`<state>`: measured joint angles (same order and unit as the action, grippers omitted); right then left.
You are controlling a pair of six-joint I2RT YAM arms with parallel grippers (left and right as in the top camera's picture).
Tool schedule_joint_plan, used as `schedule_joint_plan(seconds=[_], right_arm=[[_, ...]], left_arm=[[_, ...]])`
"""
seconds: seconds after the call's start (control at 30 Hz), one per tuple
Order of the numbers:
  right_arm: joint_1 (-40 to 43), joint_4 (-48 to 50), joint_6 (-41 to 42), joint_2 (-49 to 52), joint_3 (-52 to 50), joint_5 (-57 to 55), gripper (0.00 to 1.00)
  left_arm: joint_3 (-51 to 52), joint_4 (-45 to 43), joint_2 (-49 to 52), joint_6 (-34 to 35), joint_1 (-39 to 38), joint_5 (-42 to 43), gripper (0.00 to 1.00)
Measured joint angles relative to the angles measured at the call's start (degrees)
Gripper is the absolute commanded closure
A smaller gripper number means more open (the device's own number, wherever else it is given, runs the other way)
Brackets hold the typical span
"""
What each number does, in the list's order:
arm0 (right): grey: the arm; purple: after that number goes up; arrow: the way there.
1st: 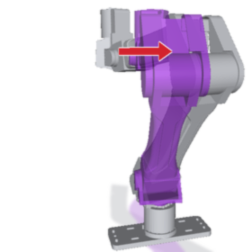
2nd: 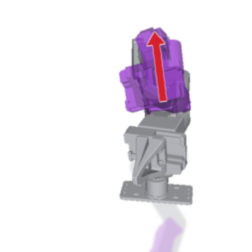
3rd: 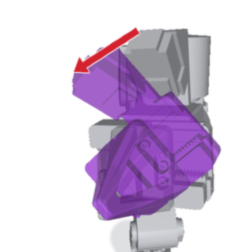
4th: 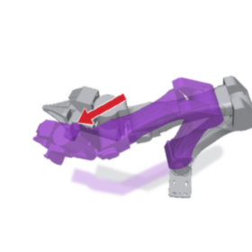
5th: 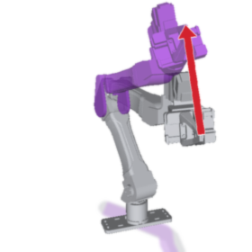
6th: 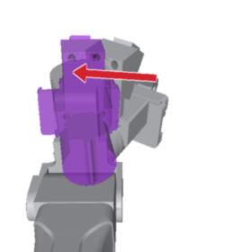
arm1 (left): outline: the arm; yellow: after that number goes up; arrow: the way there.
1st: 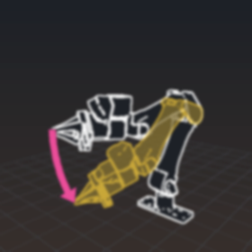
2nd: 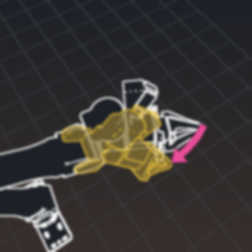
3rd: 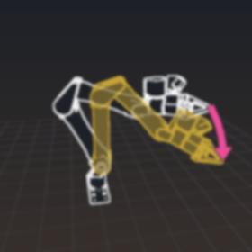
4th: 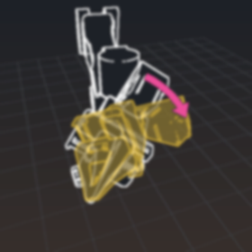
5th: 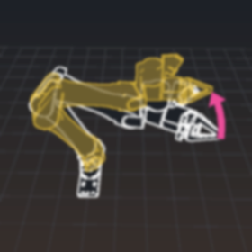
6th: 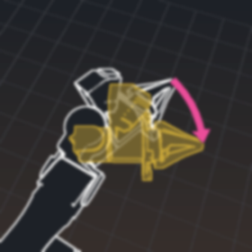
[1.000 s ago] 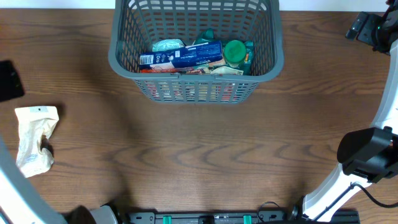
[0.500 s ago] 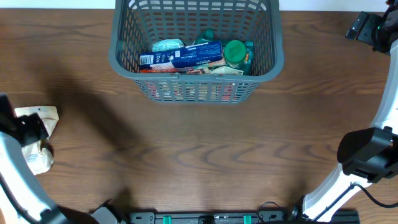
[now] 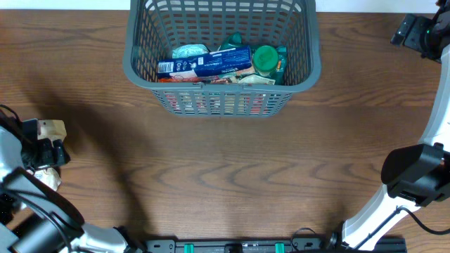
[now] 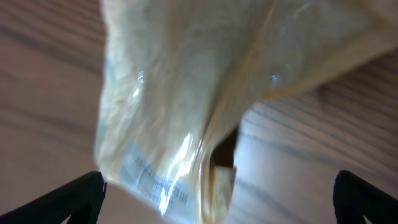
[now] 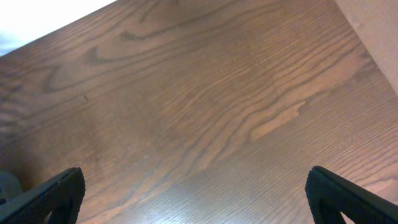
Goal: Pack container
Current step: 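Move the left gripper back to the cream pouch and grasp it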
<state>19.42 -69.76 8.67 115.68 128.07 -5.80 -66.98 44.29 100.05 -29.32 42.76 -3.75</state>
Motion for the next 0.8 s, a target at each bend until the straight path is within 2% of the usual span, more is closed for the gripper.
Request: schedule_joint_plan(seconds=[0.27, 0.5, 0.67, 0.8], right_arm=[[0.0, -1.68, 0.0, 0.0, 0.0, 0.0, 0.01], [-0.17, -2.89, 0.0, 0.0, 0.0, -0.02, 0.01], [-0.33, -2.93, 0.0, 0.0, 0.0, 0.0, 0.01], [-0.42, -3.17, 0.0, 0.0, 0.0, 0.0, 0.01]], left_arm=[[0.0, -5.77, 7.52, -1.53, 0.0, 0.02, 0.01], [-0.24, -8.96, 8.04, -2.27, 0.44, 1.03, 0.0], [-0.35, -9.57, 8.31, -2.25, 1.6, 2.21, 0.14], [-0.44, -9.81, 8.61, -2.14, 2.43, 2.27, 0.36]])
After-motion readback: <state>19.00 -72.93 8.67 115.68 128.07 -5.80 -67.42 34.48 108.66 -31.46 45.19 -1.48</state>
